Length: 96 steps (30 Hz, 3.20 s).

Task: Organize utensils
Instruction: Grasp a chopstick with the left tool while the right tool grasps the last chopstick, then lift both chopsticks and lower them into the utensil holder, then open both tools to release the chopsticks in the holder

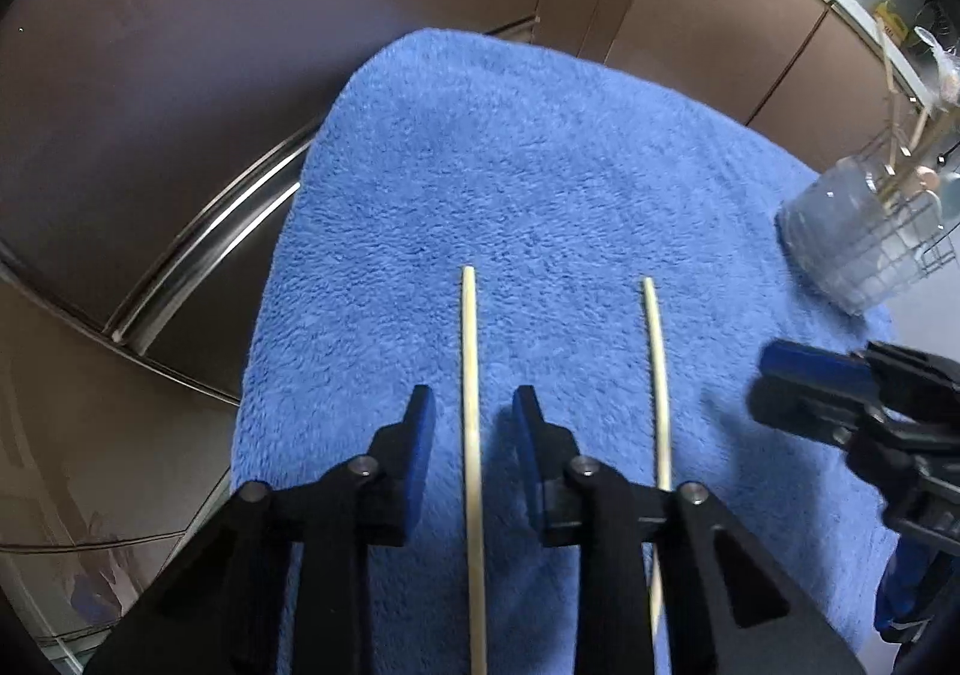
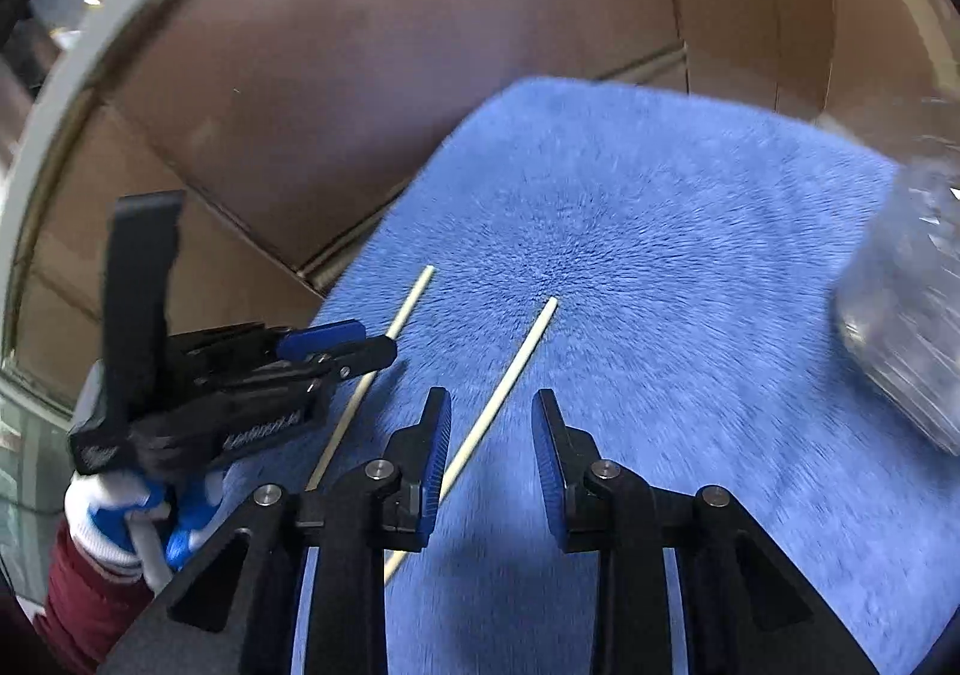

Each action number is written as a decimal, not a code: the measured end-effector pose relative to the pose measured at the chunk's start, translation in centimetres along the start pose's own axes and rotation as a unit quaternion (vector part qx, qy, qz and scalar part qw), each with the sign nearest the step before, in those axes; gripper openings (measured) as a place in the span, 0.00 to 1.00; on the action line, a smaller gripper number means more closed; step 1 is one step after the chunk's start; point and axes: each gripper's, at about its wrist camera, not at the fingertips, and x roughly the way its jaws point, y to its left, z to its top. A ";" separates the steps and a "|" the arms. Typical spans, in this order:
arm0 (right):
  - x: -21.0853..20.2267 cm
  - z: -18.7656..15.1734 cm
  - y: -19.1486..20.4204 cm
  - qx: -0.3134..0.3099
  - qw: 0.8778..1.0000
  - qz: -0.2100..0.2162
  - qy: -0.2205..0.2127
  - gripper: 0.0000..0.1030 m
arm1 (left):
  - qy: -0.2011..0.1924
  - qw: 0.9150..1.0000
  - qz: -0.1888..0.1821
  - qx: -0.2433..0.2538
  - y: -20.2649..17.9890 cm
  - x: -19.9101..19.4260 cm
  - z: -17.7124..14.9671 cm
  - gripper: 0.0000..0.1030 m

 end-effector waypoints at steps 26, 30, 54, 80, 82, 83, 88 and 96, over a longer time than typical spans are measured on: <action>3.7 1.9 1.5 -0.028 0.997 -0.051 0.048 0.05 | -0.051 0.998 0.024 0.014 -1.5 -1.4 -1.2 0.04; -0.2 0.4 2.0 -0.041 0.999 -0.022 0.013 0.05 | -0.089 0.996 0.024 0.010 -2.3 -4.1 -2.2 0.04; -27.3 -16.1 -1.2 -0.113 0.944 0.009 -0.311 0.05 | -0.312 0.946 -0.079 0.041 -17.3 -21.8 -8.5 0.04; -24.7 2.7 -9.1 -0.056 0.838 -0.093 -0.534 0.05 | -0.454 0.873 -0.170 -0.050 -22.6 -14.9 12.3 0.04; -23.7 2.8 -9.5 -0.059 0.839 -0.107 -0.530 0.05 | -0.457 0.872 -0.164 -0.054 -22.7 -13.4 12.8 0.04; -23.4 2.7 -9.7 -0.059 0.840 -0.112 -0.528 0.05 | -0.458 0.872 -0.161 -0.054 -22.8 -12.9 12.9 0.04; -21.9 2.1 -10.9 -0.059 0.845 -0.125 -0.517 0.05 | -0.465 0.871 -0.147 -0.055 -23.3 -10.2 13.0 0.04; -20.6 0.1 -12.1 -0.056 0.857 -0.121 -0.498 0.06 | -0.474 0.871 -0.114 -0.056 -23.2 -8.1 11.1 0.06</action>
